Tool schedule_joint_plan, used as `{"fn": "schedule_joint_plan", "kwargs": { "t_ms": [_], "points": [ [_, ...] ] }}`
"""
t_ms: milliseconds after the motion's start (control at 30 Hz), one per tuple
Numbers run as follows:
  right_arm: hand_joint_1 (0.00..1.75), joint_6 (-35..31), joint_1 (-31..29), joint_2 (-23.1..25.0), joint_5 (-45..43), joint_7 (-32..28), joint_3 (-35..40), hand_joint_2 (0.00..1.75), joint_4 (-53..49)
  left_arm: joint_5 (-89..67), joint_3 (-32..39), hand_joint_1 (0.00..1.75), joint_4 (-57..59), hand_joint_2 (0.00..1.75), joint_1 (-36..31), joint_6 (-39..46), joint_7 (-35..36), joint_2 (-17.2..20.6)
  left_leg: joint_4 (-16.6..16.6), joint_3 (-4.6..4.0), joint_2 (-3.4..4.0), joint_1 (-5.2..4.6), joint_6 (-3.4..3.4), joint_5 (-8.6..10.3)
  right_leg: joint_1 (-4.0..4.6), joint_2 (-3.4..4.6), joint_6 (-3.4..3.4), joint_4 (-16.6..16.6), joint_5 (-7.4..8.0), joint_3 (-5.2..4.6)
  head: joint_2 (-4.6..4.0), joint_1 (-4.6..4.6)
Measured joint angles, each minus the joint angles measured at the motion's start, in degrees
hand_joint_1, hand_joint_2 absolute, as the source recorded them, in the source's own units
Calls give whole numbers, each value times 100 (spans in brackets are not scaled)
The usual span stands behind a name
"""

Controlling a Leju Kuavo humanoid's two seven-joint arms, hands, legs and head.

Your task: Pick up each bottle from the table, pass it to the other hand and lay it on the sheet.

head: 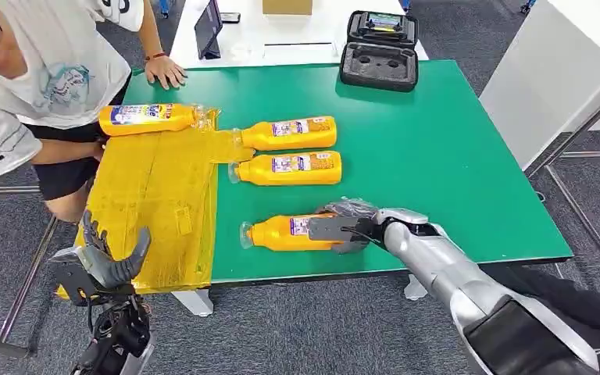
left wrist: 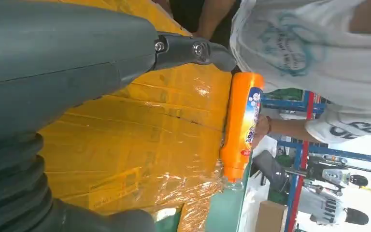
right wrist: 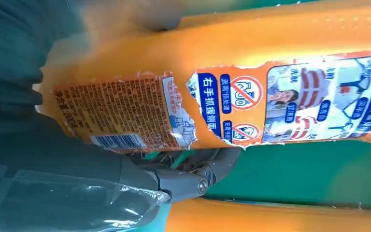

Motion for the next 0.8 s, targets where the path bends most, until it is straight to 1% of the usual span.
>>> {"fn": "schedule_joint_plan", "kwargs": {
  "t_ms": [800],
  "points": [
    [175, -61, -2, 55, 50, -9, 20, 175, 101, 26, 0, 0, 2, 175, 65, 15, 0, -33, 0, 0, 0, 0, 0, 0, 1, 0, 0, 0, 0, 0, 0, 2]
  ]
}}
